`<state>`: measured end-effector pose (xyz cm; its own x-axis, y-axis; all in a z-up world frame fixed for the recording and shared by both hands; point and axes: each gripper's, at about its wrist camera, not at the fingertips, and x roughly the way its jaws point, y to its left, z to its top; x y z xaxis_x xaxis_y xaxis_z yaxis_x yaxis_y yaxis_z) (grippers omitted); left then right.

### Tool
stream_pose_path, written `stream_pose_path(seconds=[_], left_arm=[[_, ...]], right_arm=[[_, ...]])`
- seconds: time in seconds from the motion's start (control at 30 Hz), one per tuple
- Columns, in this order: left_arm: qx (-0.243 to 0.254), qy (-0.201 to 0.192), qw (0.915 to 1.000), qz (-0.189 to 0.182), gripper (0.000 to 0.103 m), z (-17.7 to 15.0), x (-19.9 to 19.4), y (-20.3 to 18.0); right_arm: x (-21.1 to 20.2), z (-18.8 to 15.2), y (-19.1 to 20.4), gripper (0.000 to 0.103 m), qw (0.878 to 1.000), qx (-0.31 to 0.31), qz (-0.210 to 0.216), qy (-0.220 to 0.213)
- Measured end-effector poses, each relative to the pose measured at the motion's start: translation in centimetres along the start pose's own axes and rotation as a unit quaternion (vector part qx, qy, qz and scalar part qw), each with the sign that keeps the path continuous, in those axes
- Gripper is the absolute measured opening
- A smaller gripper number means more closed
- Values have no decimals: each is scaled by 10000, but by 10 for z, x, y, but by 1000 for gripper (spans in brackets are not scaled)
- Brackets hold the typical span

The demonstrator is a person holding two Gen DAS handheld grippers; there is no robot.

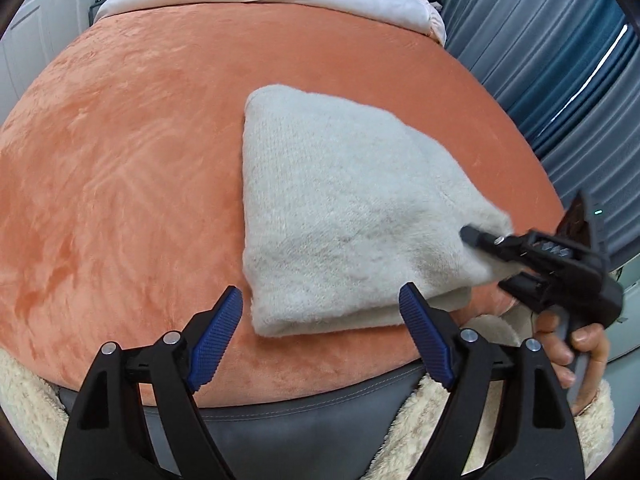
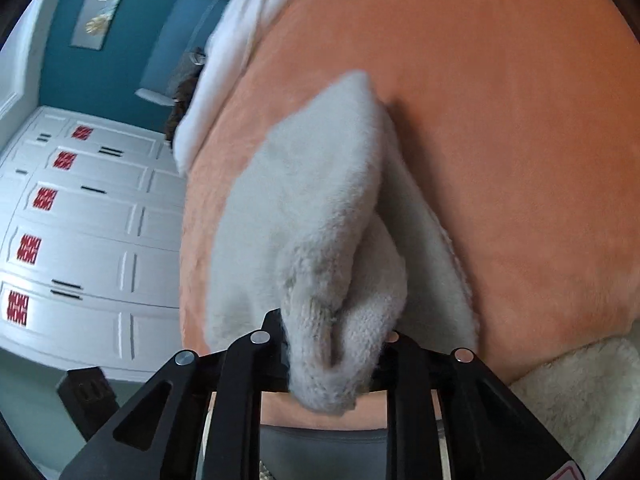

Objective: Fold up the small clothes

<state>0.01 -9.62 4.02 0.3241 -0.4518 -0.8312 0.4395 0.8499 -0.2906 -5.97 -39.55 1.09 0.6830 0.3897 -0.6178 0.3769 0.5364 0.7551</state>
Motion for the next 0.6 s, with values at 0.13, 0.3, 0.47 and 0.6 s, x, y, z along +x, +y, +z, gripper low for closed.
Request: stream_pose_path(seconds=[0.13, 0.3, 0.47, 0.6], left_arm=[[149, -259, 9996, 28, 80, 11, -9, -8], [43, -65, 9994, 332, 80, 21, 14, -11], [153, 373, 9951, 903, 79, 16, 51, -7], [164, 453, 9939, 994, 80, 7, 58, -5]], right_arm=[[-28, 8, 23, 17, 9981, -513, -40, -351], [20, -12, -40, 25, 9895, -430, -1334, 354], [-20, -9, -19, 38, 9876, -335, -1515, -218], [-39, -11, 33, 34, 9730, -1193, -1850, -688]])
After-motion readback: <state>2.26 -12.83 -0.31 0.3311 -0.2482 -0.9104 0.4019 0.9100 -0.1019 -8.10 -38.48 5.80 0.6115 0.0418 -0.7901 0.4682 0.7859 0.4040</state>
